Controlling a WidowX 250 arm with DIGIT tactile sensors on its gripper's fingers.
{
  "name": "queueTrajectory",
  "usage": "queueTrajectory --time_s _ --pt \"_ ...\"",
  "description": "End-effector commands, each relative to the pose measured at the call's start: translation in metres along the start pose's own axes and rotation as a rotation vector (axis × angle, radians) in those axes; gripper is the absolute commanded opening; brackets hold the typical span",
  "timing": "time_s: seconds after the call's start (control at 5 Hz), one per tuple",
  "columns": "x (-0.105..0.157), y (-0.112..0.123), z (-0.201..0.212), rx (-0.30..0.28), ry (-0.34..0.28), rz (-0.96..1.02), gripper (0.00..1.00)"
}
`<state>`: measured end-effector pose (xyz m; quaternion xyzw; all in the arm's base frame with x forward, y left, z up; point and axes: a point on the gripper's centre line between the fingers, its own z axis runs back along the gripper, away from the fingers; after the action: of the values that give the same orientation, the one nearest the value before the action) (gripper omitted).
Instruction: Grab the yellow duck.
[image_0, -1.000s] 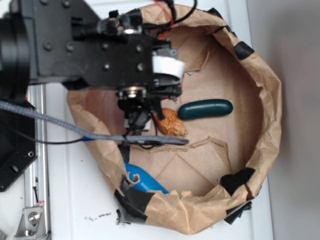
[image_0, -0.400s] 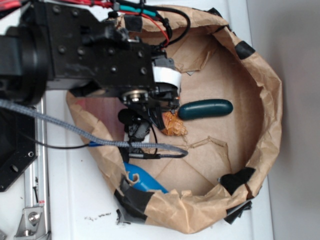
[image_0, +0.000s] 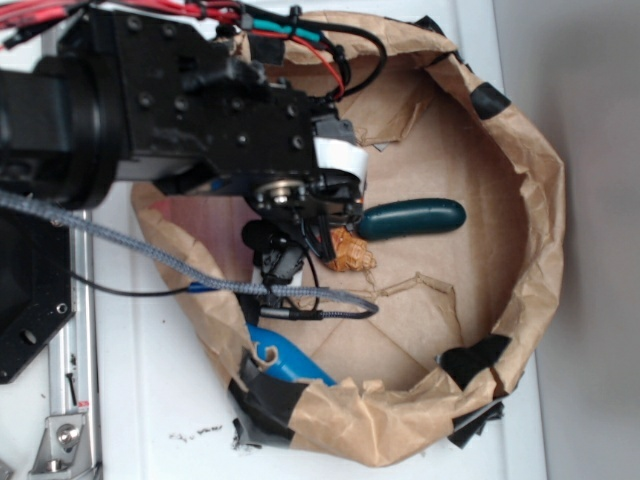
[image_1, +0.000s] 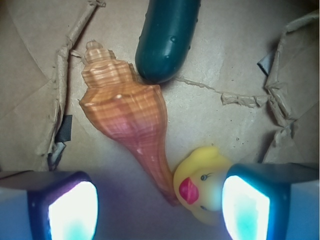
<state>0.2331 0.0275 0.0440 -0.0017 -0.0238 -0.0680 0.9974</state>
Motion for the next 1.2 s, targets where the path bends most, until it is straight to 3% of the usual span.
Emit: queueTrajectory --time_s 0.0,0.4,0.6,1.0 --pt "0.002 -0.001 0.002 0.003 -0.022 -0.017 1.00" --pt "0.002 -0.001 0.002 0.003 -0.022 -0.017 1.00" --pt "-0.010 0.011 -0.024 -0.025 0.045 0.028 1.00" --pt "-0.016 0.037 -0.014 0.030 0.014 0.073 1.00"
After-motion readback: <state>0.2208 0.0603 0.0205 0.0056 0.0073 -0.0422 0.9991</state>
